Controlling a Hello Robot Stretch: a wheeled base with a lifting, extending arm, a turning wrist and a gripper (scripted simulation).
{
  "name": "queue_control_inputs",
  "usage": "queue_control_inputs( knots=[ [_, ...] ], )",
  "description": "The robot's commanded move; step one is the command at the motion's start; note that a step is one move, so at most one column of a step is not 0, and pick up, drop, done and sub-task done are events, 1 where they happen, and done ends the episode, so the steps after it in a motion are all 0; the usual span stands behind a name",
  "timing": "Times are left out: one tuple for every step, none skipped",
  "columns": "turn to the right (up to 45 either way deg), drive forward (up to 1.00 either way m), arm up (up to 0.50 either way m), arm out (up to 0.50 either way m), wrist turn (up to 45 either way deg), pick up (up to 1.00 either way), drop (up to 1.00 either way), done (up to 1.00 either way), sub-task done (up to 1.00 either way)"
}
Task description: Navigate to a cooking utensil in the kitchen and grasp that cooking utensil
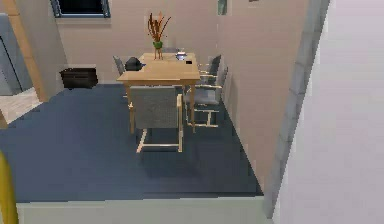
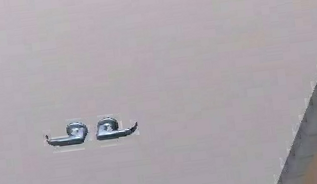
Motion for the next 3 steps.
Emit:
queue_control_inputs(
  knots=[
    [0.0,0.75,0.00,0.00,0.0,0.00,0.00,0.00,0.00],
    [-15.0,0.00,0.00,0.00,0.0,0.00,0.00,0.00,0.00],
    [0.0,0.25,0.00,0.00,0.0,0.00,0.00,0.00,0.00]
  ],
)
